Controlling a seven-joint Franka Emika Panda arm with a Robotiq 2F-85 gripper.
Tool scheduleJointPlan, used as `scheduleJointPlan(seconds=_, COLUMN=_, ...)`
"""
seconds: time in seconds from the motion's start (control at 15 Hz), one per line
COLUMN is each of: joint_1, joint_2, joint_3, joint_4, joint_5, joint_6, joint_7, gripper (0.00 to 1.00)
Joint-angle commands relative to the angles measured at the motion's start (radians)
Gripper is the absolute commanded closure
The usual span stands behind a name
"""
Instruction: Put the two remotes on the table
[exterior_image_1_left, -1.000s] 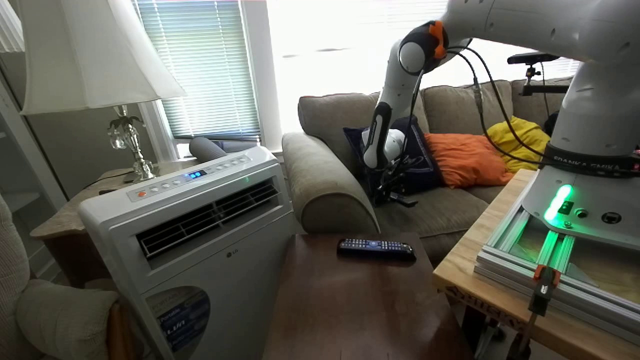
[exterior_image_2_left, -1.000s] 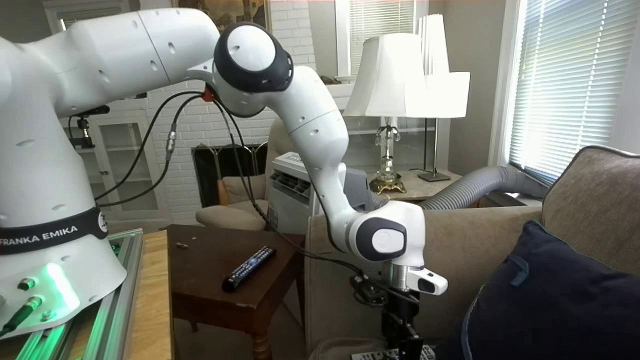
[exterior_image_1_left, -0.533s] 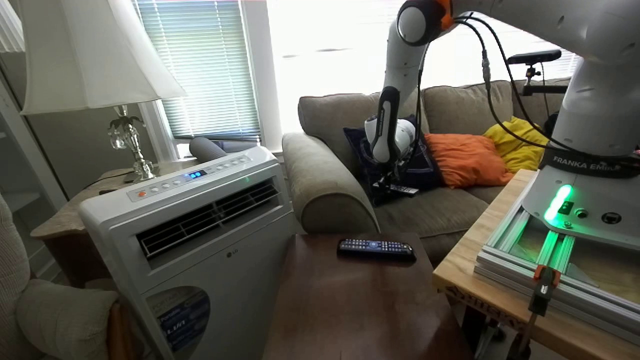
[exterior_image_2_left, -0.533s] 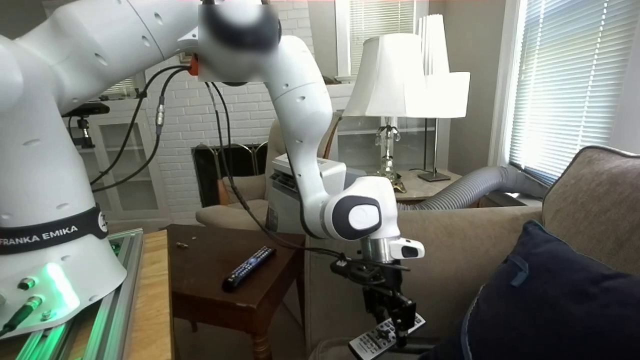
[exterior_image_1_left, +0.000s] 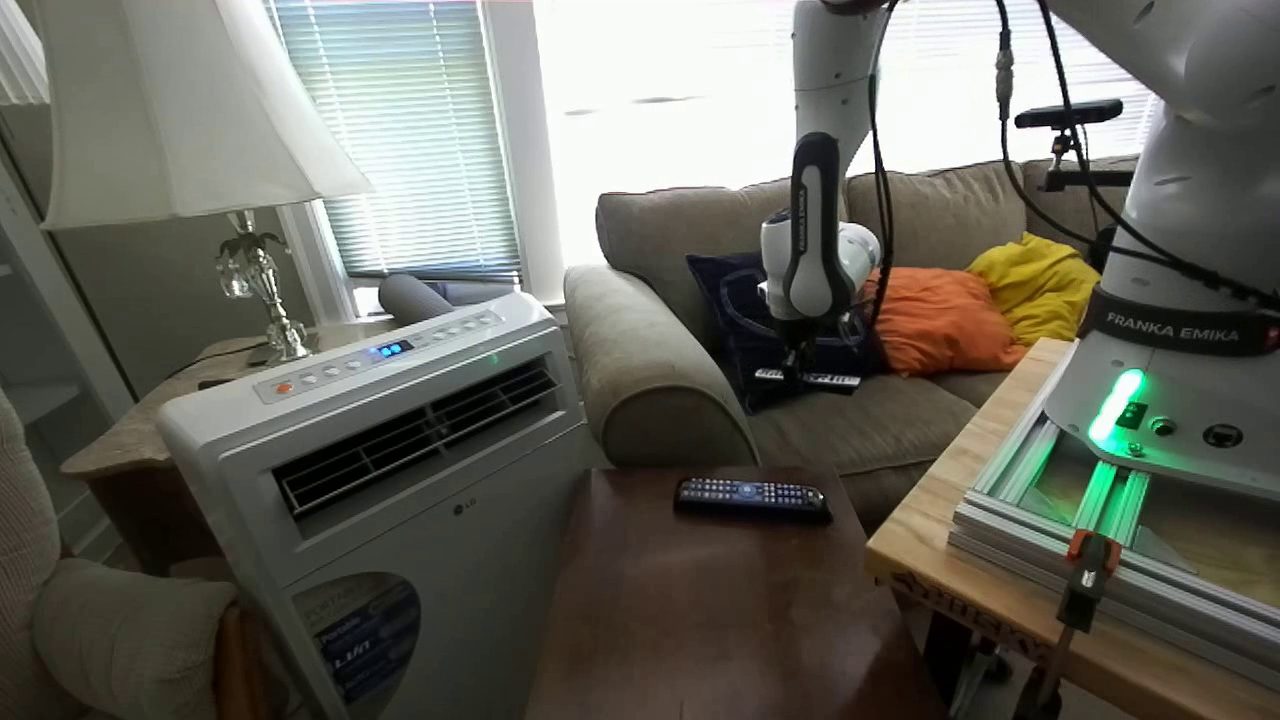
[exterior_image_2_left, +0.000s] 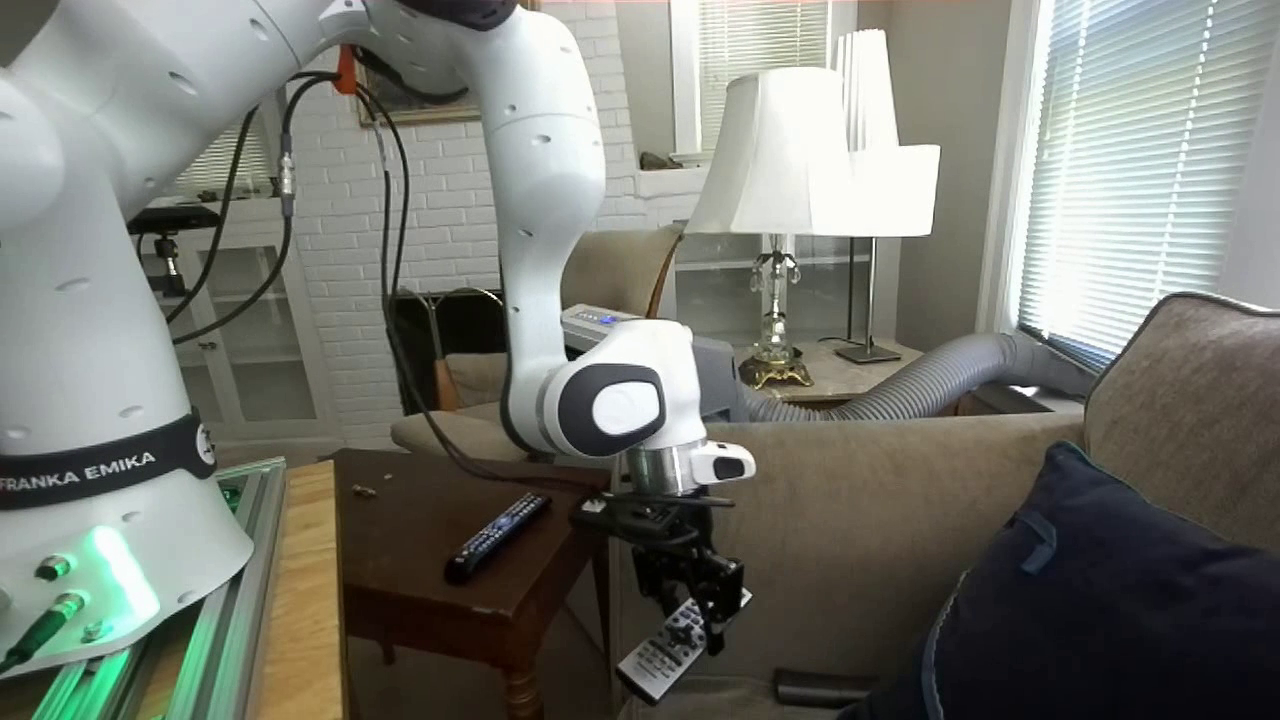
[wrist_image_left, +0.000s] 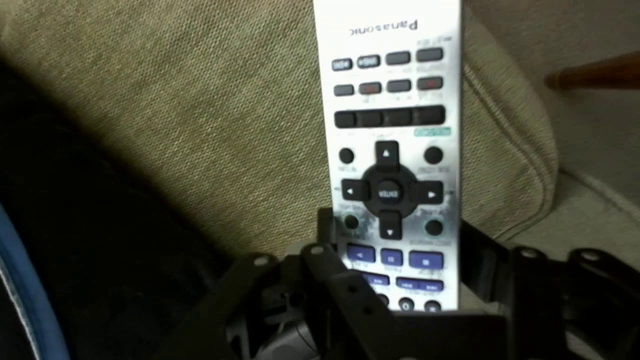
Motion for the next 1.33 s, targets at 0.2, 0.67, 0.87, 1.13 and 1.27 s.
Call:
scheduleJointPlan(seconds=0.2, joint_1=0.018, joint_2=-0.25, joint_3=-0.018, joint_4=-0.323, joint_5=-0.065, joint_6=0.094, joint_7=-0.154, gripper=0.71)
scheduleJointPlan(seconds=0.67, joint_1=0.115, joint_2=-0.377, joint_3=0.0, joint_4=-0.449, joint_5=-0.058, joint_6=0.13, joint_7=-0.211, gripper=0.71)
scheduleJointPlan(seconds=0.87, joint_1=0.19, joint_2=-0.383, joint_3=0.032, joint_4=-0.48, joint_5=-0.033, joint_6=0.169, joint_7=-0.203, gripper=0.71)
scheduleJointPlan(seconds=1.13, joint_1=0.224, joint_2=-0.398, joint_3=0.118, joint_4=-0.519, joint_5=-0.026, joint_6=0.188, joint_7=-0.201, gripper=0.71)
scheduleJointPlan(seconds=1.27, joint_1=0.196, joint_2=-0.358, joint_3=0.193, joint_4=-0.479, joint_5=-0.031, joint_6=0.184, joint_7=-0.196, gripper=0.71)
